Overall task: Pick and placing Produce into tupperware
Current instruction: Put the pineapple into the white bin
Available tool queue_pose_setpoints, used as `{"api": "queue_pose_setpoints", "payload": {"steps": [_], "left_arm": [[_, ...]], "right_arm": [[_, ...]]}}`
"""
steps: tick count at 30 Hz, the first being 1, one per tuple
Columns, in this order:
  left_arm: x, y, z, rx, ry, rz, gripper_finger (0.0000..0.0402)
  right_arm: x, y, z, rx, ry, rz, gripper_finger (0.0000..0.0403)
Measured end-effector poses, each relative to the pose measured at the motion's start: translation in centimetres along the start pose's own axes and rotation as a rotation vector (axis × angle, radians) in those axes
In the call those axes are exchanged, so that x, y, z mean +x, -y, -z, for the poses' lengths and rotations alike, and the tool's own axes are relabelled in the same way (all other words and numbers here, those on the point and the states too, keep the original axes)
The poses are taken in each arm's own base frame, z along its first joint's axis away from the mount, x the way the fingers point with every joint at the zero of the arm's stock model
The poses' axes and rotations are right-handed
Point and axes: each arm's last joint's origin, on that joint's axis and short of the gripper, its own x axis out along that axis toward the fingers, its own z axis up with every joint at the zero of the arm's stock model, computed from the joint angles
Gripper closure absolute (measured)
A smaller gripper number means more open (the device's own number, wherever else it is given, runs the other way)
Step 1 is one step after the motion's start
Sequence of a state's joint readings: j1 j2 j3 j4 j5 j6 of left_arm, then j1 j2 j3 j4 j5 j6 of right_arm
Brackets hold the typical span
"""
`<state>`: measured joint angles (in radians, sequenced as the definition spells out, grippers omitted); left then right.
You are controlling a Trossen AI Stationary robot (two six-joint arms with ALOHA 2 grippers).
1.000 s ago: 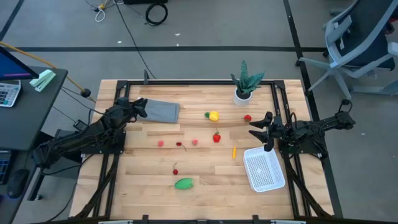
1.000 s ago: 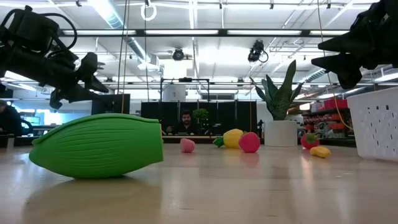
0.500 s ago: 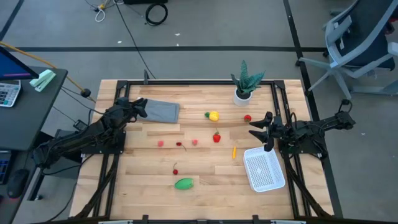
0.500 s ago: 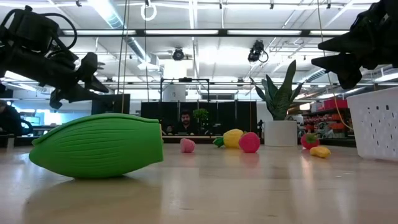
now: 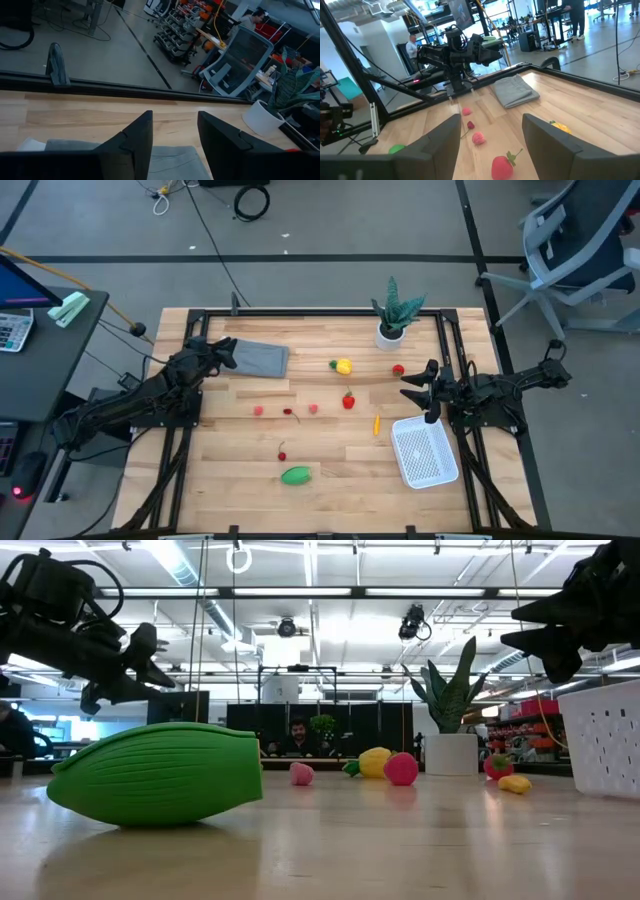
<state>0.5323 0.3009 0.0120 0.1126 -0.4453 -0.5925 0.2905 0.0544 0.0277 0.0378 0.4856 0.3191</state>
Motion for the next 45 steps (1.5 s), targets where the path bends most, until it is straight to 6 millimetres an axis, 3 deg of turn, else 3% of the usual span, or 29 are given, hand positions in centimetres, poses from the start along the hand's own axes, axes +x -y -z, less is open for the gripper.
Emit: {"api": "queue_pose_setpoints", "payload": {"steps": [10, 14, 17, 22, 26, 30, 34, 39, 45], "left_arm": [[0.0, 0.0, -0.1, -0.269, 0.005, 0.004, 0.0239], [0.0, 0.0, -0.1, -0.279, 0.005, 0.005, 0.0239], [0.0, 0.1, 0.0, -0.313, -0.010, 0.024, 0.0239], [-0.1, 0.5, 0.0, -0.523, -0.044, 0.077, 0.0239], [-0.2, 1.3, -0.7, -0.546, -0.053, 0.224, 0.0239], [-0.8, 2.4, -2.7, -0.572, 0.075, 0.428, 0.0239], [-1.7, 3.3, -4.9, -0.509, 0.258, 0.561, 0.0239], [-2.4, 4.5, -7.1, -0.443, 0.326, 0.585, 0.0239], [-2.9, 5.3, -8.9, -0.399, 0.356, 0.587, 0.0239]], "right_arm": [[0.0, 0.0, 0.0, -0.153, 0.000, 0.001, 0.0183], [0.0, 0.0, -0.1, -0.081, 0.012, 0.001, 0.0183], [-0.1, -0.1, -1.1, -0.025, 0.123, 0.050, 0.0183], [-1.5, -0.3, -5.5, 0.287, 0.550, 0.011, 0.0183], [-2.6, -1.6, -9.4, 0.093, 0.629, -0.142, 0.0183], [-2.2, -3.5, -14.5, -0.028, 0.502, -0.103, 0.0183], [0.3, -6.3, -19.7, -0.135, 0.327, 0.012, 0.0183], [4.8, -10.2, -24.8, -0.314, 0.132, 0.077, 0.0183], [9.9, -14.6, -30.1, -0.261, 0.149, 0.065, 0.0183]]}}
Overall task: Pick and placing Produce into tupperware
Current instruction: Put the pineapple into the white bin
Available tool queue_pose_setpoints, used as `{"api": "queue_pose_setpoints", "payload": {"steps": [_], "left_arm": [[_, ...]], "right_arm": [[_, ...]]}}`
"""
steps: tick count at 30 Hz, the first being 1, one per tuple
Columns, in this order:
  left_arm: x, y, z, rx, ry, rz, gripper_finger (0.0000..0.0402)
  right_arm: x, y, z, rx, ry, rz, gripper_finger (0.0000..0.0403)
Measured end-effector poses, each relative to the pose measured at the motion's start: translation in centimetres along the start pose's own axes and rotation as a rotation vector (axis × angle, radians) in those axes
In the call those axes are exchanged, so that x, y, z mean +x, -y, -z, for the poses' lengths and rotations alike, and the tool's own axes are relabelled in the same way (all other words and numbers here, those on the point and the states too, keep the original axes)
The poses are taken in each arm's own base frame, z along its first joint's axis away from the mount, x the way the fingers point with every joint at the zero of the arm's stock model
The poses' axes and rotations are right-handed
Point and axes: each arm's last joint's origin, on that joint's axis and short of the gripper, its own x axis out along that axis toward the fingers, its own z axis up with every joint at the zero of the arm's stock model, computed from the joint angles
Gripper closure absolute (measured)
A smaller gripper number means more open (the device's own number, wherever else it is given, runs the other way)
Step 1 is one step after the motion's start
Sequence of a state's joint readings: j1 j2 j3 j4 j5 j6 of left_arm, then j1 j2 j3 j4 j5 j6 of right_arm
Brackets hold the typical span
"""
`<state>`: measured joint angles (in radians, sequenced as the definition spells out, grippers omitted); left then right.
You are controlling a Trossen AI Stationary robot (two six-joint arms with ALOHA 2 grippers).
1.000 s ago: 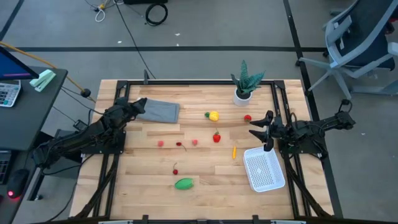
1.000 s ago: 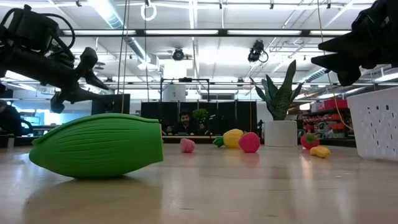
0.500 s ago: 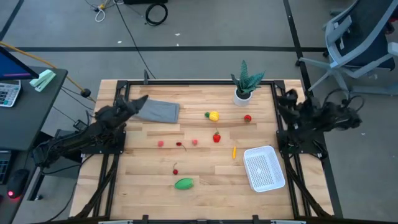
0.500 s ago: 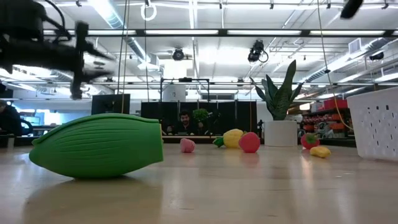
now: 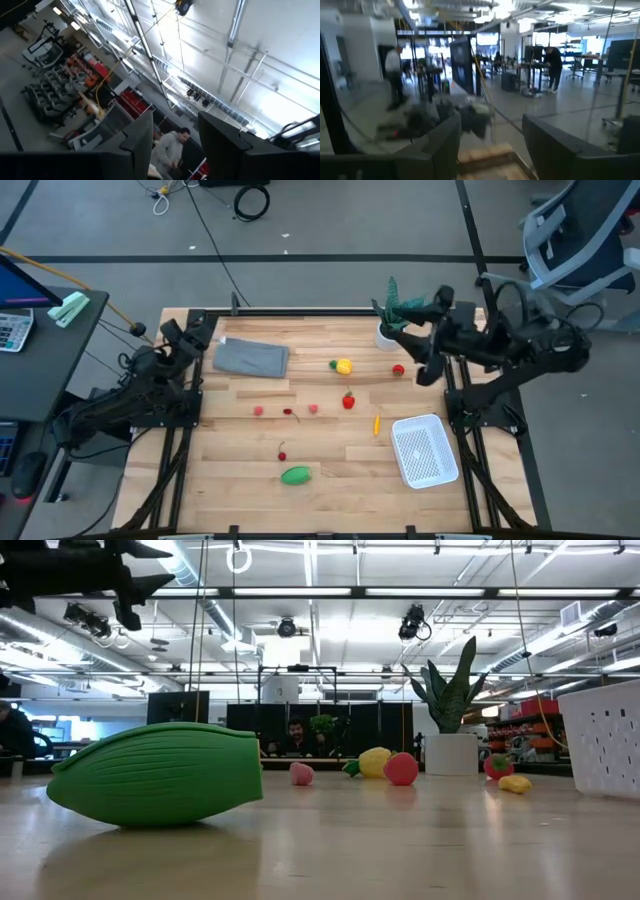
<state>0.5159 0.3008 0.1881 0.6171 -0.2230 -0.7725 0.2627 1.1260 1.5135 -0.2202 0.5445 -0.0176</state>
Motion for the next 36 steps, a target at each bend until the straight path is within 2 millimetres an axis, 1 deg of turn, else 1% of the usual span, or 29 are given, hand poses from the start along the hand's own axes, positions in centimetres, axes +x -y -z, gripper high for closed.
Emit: {"api": "queue_pose_setpoints", "payload": {"steps": [4, 7, 11, 13, 15, 17, 20, 26, 28, 30, 33, 36], "left_arm": [[0.2, 0.4, -0.3, 0.000, 0.000, 0.000, 0.0239], [0.2, 0.3, -0.2, 0.009, -0.018, -0.003, 0.0239], [0.2, 0.1, 0.0, 0.057, -0.046, -0.027, 0.0239], [0.2, -0.1, 0.2, 0.076, -0.063, -0.042, 0.0239], [0.2, -0.2, 0.3, 0.083, -0.079, -0.056, 0.0239], [0.1, -0.4, 0.5, 0.089, -0.097, -0.073, 0.0239], [0.1, -0.4, 0.5, 0.083, -0.101, -0.077, 0.0239], [0.1, -0.4, 0.5, 0.059, -0.093, -0.072, 0.0239], [0.1, -0.4, 0.5, 0.051, -0.093, -0.072, 0.0239], [0.1, -0.3, 0.4, 0.050, -0.087, -0.067, 0.0239], [0.2, -0.3, 0.4, 0.061, -0.082, -0.067, 0.0239], [0.2, -0.4, 0.3, 0.080, -0.076, -0.071, 0.0239]], "right_arm": [[2.8, -1.7, -2.6, 0.031, 0.028, -0.001, 0.0183], [4.1, -2.4, -4.3, 0.024, 0.061, 0.000, 0.0183], [4.6, -2.7, -5.7, -0.008, 0.041, 0.001, 0.0183], [4.7, -2.8, -6.0, 0.007, 0.024, 0.000, 0.0183], [4.6, -2.5, -6.3, 0.004, 0.004, 0.013, 0.0183], [4.7, -1.9, -6.0, -0.017, -0.042, 0.053, 0.0183], [5.1, -0.3, -4.6, -0.003, -0.165, 0.170, 0.0183], [6.8, 4.5, 0.6, 0.074, -0.525, 0.437, 0.0183], [7.5, 6.0, 2.3, 0.092, -0.656, 0.486, 0.0182], [8.4, 7.3, 4.1, 0.081, -0.803, 0.489, 0.0181], [10.3, 8.9, 7.1, 0.013, -1.015, 0.435, 0.0177], [12.5, 10.4, 10.0, -0.028, -1.169, 0.383, 0.0165]]}}
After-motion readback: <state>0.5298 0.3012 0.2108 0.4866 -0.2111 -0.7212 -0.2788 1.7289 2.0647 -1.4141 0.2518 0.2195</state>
